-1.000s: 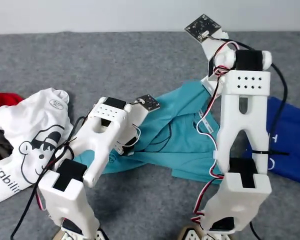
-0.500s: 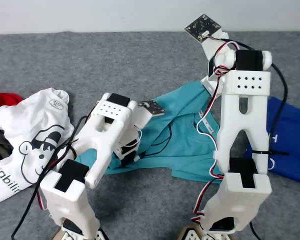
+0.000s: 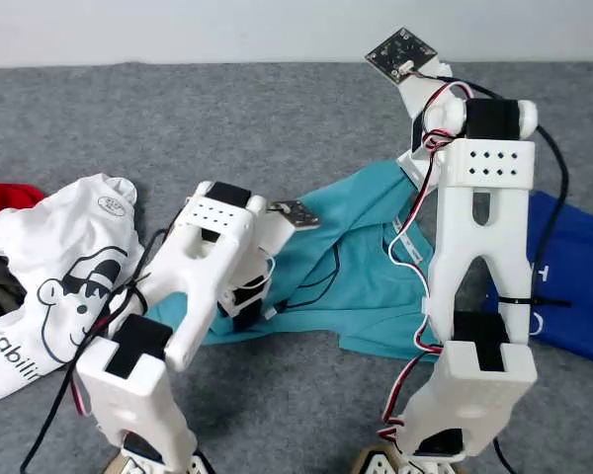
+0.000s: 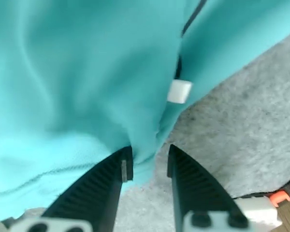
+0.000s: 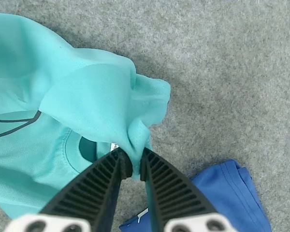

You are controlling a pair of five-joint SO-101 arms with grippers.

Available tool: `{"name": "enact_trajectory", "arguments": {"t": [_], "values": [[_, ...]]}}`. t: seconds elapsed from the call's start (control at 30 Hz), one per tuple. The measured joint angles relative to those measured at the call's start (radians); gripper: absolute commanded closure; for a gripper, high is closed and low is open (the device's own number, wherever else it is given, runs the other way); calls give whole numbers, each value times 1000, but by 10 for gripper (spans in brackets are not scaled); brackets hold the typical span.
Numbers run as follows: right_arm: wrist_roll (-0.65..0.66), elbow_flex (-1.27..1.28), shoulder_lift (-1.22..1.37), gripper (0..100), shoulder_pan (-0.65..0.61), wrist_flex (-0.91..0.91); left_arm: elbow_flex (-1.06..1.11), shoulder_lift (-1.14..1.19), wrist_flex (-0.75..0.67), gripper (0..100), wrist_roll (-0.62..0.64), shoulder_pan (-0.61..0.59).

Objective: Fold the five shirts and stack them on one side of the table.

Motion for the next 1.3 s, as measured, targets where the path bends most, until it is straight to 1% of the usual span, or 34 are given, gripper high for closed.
{"name": "enact_trajectory", "arguments": {"t": [0.2,0.43,0.5,0.6,0.7,0.8,1.13,1.3], "values": [[0,0,0,989,0,0,66,0,-84,868,-15,-51],[0,0,0,989,0,0,127,0,-163,872,-15,-52],[0,0,0,989,0,0,133,0,-178,908,-15,-52],[0,0,0,989,0,0,135,-5,-187,992,-15,-52],[0,0,0,989,0,0,120,-6,-186,994,-15,-52],[0,0,0,989,0,0,64,-6,-152,994,-15,-52],[0,0,0,989,0,0,-235,-6,81,994,-15,-52],[0,0,0,989,0,0,-295,-21,98,994,-15,-57]]}}
